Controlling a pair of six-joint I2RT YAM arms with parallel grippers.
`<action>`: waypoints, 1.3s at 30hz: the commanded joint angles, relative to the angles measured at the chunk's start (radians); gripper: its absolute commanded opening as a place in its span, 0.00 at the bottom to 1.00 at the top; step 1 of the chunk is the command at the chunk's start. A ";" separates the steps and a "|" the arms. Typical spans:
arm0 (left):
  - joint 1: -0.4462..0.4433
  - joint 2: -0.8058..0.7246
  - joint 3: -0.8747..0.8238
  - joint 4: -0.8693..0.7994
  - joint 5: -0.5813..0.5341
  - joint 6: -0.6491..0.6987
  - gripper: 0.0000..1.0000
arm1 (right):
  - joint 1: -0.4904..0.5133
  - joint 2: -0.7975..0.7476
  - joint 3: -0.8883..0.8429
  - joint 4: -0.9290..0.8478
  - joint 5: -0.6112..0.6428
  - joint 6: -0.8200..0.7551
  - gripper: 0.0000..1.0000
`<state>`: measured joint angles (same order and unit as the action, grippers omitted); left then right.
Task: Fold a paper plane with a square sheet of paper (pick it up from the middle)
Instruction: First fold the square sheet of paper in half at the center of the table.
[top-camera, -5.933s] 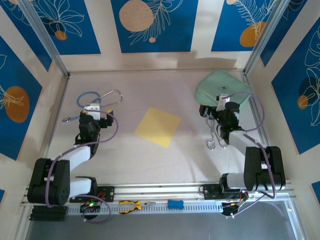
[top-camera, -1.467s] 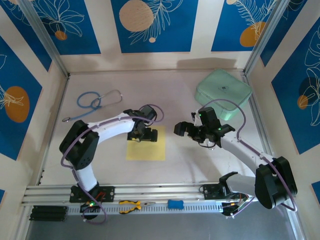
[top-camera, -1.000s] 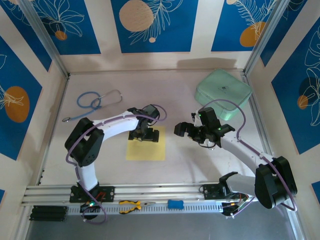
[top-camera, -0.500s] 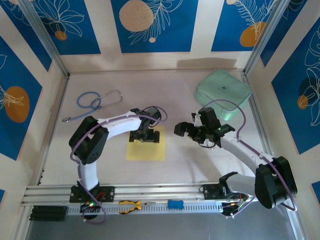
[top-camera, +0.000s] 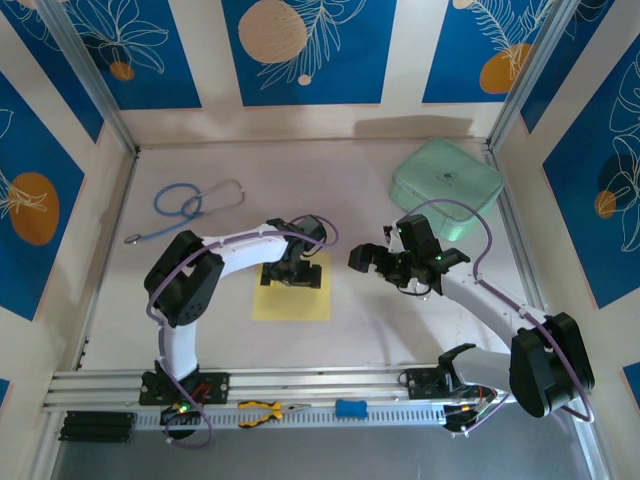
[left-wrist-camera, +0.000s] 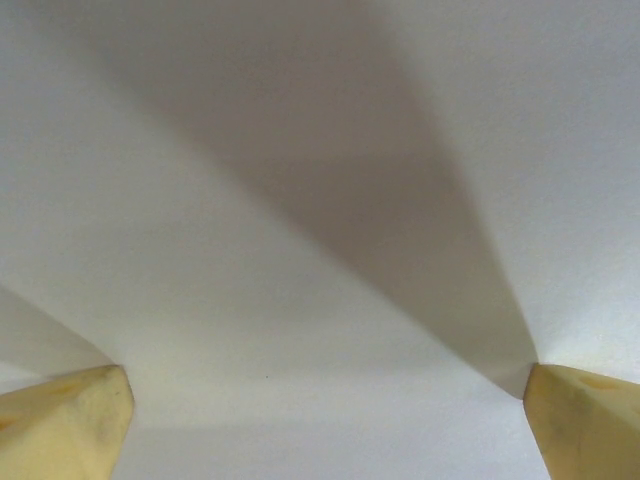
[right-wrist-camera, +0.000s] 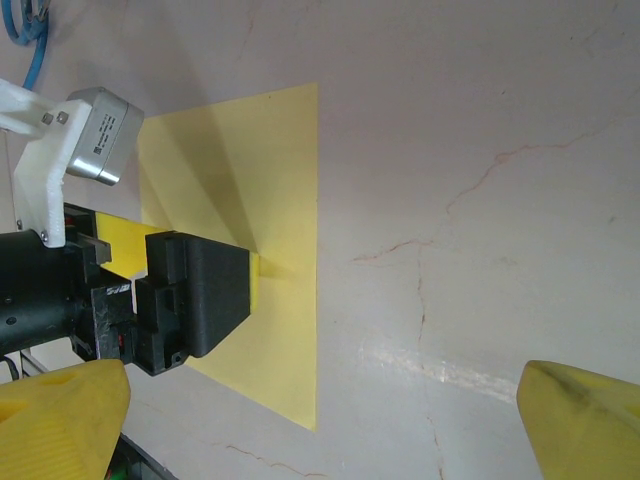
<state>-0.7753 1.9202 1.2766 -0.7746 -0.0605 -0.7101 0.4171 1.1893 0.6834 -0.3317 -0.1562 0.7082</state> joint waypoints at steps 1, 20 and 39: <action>-0.008 0.052 -0.023 -0.005 -0.007 -0.025 1.00 | 0.008 0.005 0.003 -0.025 0.005 0.008 1.00; -0.008 0.066 -0.043 0.032 0.014 -0.022 0.98 | 0.009 0.010 0.010 -0.028 0.013 0.011 1.00; -0.011 0.012 -0.061 0.081 0.025 0.005 0.87 | 0.014 0.010 0.005 -0.020 0.024 0.014 1.00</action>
<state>-0.7757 1.9118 1.2594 -0.7425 -0.0608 -0.7063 0.4255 1.1896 0.6834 -0.3382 -0.1371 0.7120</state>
